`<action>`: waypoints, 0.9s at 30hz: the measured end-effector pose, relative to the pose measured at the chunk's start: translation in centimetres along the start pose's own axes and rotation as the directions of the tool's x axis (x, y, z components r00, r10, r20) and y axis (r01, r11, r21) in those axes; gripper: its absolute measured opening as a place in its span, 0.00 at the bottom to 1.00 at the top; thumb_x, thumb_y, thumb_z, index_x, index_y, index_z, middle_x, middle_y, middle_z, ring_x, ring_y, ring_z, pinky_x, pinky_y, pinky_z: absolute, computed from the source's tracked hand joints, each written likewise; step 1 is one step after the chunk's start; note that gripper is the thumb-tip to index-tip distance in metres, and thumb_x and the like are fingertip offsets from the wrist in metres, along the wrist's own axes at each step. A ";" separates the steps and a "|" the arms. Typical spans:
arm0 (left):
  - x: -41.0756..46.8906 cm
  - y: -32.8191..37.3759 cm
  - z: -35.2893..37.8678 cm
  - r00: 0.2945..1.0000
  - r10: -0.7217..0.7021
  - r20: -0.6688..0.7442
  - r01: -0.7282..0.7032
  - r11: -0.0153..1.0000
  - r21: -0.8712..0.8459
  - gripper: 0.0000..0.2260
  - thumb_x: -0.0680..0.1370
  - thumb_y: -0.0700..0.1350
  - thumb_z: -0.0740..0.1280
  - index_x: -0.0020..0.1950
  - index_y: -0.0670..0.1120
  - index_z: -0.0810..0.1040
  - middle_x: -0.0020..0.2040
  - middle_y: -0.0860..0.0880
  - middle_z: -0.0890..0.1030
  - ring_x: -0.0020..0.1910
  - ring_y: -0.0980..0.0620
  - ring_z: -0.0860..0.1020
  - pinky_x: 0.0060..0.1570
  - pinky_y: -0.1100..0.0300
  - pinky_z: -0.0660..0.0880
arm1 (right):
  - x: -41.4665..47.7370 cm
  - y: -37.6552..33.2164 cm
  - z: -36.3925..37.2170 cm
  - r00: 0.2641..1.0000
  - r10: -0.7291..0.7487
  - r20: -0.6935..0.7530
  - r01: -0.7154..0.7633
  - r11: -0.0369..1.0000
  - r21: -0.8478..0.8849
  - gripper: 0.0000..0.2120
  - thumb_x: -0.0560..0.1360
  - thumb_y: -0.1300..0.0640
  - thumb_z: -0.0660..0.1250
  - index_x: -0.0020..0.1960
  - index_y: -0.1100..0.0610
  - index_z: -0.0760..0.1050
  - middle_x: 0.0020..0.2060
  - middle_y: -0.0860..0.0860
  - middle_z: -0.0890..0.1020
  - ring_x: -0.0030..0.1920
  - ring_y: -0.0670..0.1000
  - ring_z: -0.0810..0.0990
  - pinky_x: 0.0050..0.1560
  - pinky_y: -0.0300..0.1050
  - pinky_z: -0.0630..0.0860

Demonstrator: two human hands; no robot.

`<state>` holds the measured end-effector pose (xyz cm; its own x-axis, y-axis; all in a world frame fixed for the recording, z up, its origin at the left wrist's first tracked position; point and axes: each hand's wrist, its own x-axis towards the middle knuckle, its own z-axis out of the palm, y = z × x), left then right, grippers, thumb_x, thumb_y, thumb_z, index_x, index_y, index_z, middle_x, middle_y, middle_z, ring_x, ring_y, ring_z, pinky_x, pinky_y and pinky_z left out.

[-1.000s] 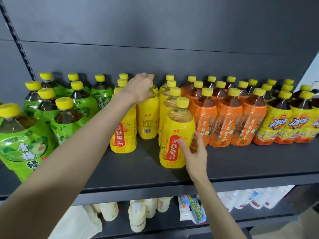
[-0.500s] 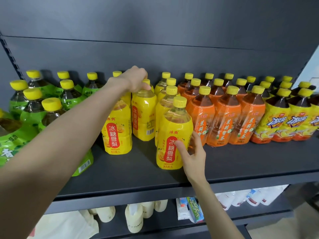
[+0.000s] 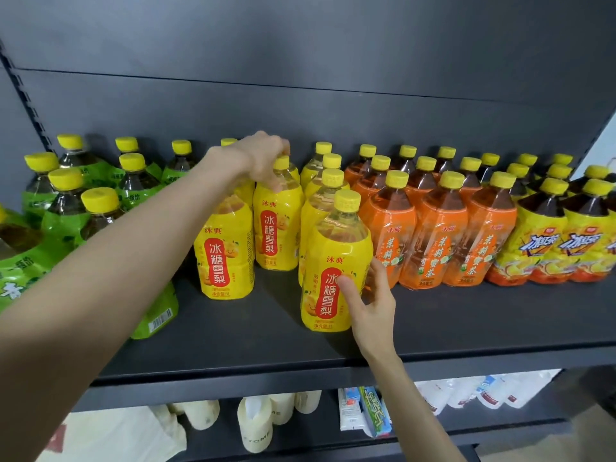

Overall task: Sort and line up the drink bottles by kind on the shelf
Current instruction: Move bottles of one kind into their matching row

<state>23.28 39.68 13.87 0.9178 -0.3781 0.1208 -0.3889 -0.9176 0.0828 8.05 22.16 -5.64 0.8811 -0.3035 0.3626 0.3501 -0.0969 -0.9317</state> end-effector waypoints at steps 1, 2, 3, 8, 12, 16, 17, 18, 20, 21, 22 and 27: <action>0.0 0.1 0.1 1.000 -0.006 -0.018 0.006 1.000 0.006 0.34 0.69 0.46 0.77 0.71 0.45 0.66 0.66 0.38 0.70 0.63 0.37 0.71 0.58 0.47 0.70 | 0.0 0.1 0.0 1.000 0.001 -0.002 -0.001 1.000 -0.003 0.30 0.67 0.38 0.69 0.65 0.47 0.69 0.59 0.47 0.80 0.58 0.48 0.79 0.55 0.46 0.79; 0.0 0.1 0.1 0.999 -0.010 -0.037 0.011 1.000 0.016 0.33 0.68 0.45 0.77 0.69 0.44 0.67 0.65 0.38 0.70 0.63 0.36 0.71 0.57 0.47 0.70 | 0.0 0.1 0.0 1.000 -0.001 -0.003 0.001 1.000 -0.004 0.30 0.67 0.38 0.69 0.65 0.47 0.69 0.59 0.47 0.80 0.58 0.48 0.79 0.56 0.46 0.79; 0.1 0.2 0.2 0.998 -0.012 -0.055 0.014 0.999 0.033 0.32 0.68 0.46 0.77 0.68 0.44 0.68 0.64 0.38 0.71 0.62 0.36 0.72 0.57 0.47 0.71 | 0.0 0.1 0.0 1.000 -0.002 -0.006 0.002 1.000 -0.005 0.29 0.67 0.38 0.69 0.65 0.46 0.69 0.59 0.47 0.80 0.58 0.48 0.79 0.56 0.46 0.79; 1.0 0.6 0.8 0.994 -0.036 -0.104 0.044 0.996 0.074 0.29 0.69 0.51 0.76 0.63 0.40 0.71 0.61 0.37 0.73 0.59 0.36 0.73 0.54 0.47 0.72 | -0.1 0.0 0.1 1.000 0.005 -0.005 -0.005 1.000 -0.002 0.29 0.66 0.37 0.70 0.64 0.43 0.69 0.59 0.47 0.80 0.59 0.48 0.79 0.56 0.46 0.79; 1.3 0.5 1.0 0.993 -0.025 -0.117 0.035 0.995 0.089 0.28 0.70 0.50 0.76 0.63 0.40 0.70 0.61 0.37 0.73 0.60 0.35 0.73 0.53 0.47 0.72 | -0.2 0.0 0.3 1.000 0.012 -0.022 -0.012 1.000 0.000 0.33 0.64 0.30 0.69 0.65 0.43 0.69 0.59 0.47 0.80 0.59 0.49 0.79 0.57 0.48 0.78; -0.1 0.5 1.7 0.985 0.009 -0.174 0.008 0.995 0.096 0.25 0.73 0.46 0.73 0.65 0.39 0.68 0.62 0.36 0.72 0.61 0.34 0.72 0.58 0.45 0.71 | -0.4 -0.2 0.2 1.000 -0.003 -0.012 0.003 1.000 0.000 0.30 0.66 0.33 0.70 0.64 0.43 0.70 0.58 0.45 0.80 0.59 0.48 0.79 0.57 0.47 0.79; -0.9 0.6 1.9 0.974 0.022 -0.225 -0.006 0.997 0.074 0.24 0.74 0.45 0.71 0.67 0.39 0.68 0.62 0.36 0.71 0.62 0.34 0.72 0.59 0.45 0.70 | -0.5 -0.2 0.2 1.000 -0.007 -0.009 0.007 1.000 0.005 0.29 0.67 0.36 0.70 0.64 0.44 0.71 0.58 0.45 0.80 0.59 0.48 0.79 0.56 0.47 0.79; -2.1 0.7 2.3 0.951 0.040 -0.306 -0.030 0.999 0.037 0.23 0.76 0.44 0.69 0.68 0.39 0.67 0.62 0.37 0.71 0.62 0.35 0.72 0.60 0.45 0.70 | -0.5 -0.3 0.3 1.000 -0.008 -0.005 0.008 1.000 0.010 0.28 0.67 0.37 0.70 0.64 0.44 0.70 0.58 0.45 0.80 0.58 0.47 0.79 0.56 0.45 0.79; -5.0 1.0 3.5 0.846 0.067 -0.529 -0.126 0.989 -0.076 0.19 0.78 0.45 0.66 0.66 0.39 0.70 0.60 0.39 0.74 0.59 0.39 0.74 0.58 0.48 0.71 | -0.6 -0.4 0.6 1.000 0.001 -0.007 -0.001 1.000 0.018 0.27 0.66 0.38 0.69 0.62 0.42 0.70 0.57 0.44 0.80 0.57 0.45 0.80 0.54 0.42 0.79; -6.8 1.2 4.4 0.778 0.050 -0.626 -0.181 0.973 -0.147 0.17 0.79 0.46 0.65 0.64 0.39 0.73 0.57 0.40 0.75 0.55 0.42 0.76 0.55 0.51 0.73 | -0.7 -0.4 0.8 1.000 0.009 -0.009 -0.009 1.000 0.018 0.27 0.65 0.37 0.70 0.62 0.42 0.69 0.57 0.44 0.80 0.56 0.44 0.80 0.53 0.42 0.79; -8.6 1.4 5.5 0.726 0.012 -0.688 -0.223 0.950 -0.219 0.15 0.79 0.47 0.64 0.61 0.39 0.75 0.53 0.42 0.77 0.51 0.46 0.77 0.51 0.55 0.74 | -0.9 -0.3 1.2 1.000 0.019 -0.007 -0.019 1.000 0.019 0.28 0.65 0.37 0.70 0.61 0.43 0.69 0.56 0.45 0.80 0.55 0.44 0.80 0.53 0.42 0.79; -14.0 2.5 12.2 0.731 -0.253 -0.634 -0.256 0.759 -0.598 0.19 0.78 0.55 0.62 0.60 0.42 0.76 0.51 0.47 0.80 0.43 0.62 0.75 0.42 0.72 0.72 | -1.4 -0.6 4.0 1.000 0.027 -0.007 -0.028 0.998 -0.058 0.36 0.64 0.33 0.69 0.65 0.52 0.70 0.59 0.47 0.77 0.59 0.46 0.77 0.58 0.52 0.78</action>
<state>10.40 41.23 0.36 0.7185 0.0337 0.6947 -0.5782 -0.5262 0.6235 7.86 26.41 -5.52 0.8882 -0.3122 0.3370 0.3066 -0.1436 -0.9410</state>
